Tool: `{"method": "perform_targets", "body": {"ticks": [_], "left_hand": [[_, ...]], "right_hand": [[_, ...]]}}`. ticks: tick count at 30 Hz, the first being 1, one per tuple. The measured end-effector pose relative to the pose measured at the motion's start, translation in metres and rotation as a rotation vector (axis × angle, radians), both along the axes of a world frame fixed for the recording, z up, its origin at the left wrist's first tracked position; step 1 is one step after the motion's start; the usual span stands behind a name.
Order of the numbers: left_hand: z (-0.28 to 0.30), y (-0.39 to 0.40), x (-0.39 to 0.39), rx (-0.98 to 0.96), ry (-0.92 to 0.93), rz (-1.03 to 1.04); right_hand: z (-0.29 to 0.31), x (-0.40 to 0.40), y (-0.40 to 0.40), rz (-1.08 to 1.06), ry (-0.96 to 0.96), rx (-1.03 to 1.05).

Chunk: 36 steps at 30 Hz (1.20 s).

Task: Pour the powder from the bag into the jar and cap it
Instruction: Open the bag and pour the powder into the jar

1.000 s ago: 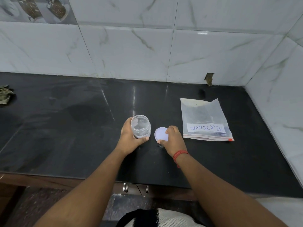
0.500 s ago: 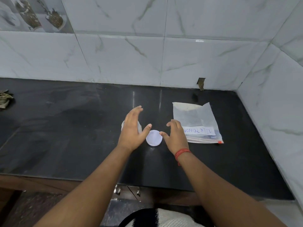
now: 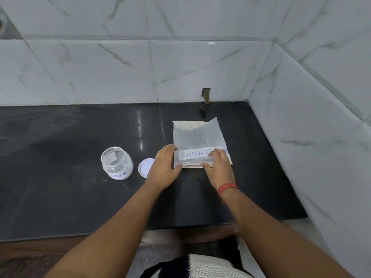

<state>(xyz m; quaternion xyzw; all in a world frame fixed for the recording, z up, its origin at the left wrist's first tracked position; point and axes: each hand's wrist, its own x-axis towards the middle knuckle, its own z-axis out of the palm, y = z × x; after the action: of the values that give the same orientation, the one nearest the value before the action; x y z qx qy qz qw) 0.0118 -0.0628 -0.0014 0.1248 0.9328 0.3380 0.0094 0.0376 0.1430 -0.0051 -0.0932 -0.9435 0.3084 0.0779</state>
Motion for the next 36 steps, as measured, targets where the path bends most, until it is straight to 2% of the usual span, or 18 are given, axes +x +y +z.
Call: {"method": "perform_targets", "body": {"ticks": [8, 13, 18, 25, 36], "left_hand": [[-0.023, 0.038, -0.004, -0.105, -0.209, 0.133], [-0.022, 0.056, -0.010, -0.076, -0.252, 0.235], [-0.015, 0.064, -0.016, 0.036, -0.276, 0.356], [0.006, 0.056, -0.025, 0.128, -0.142, 0.460], [0.086, 0.057, -0.042, 0.312, 0.198, 0.419]], "right_hand": [[-0.019, 0.002, 0.042, -0.061, -0.099, 0.139], [-0.024, -0.005, 0.054, -0.094, -0.245, 0.045], [-0.025, -0.011, 0.055, -0.113, -0.195, -0.039], [0.002, -0.021, 0.057, -0.193, -0.035, -0.175], [0.087, -0.033, 0.039, -0.241, 0.318, -0.563]]}}
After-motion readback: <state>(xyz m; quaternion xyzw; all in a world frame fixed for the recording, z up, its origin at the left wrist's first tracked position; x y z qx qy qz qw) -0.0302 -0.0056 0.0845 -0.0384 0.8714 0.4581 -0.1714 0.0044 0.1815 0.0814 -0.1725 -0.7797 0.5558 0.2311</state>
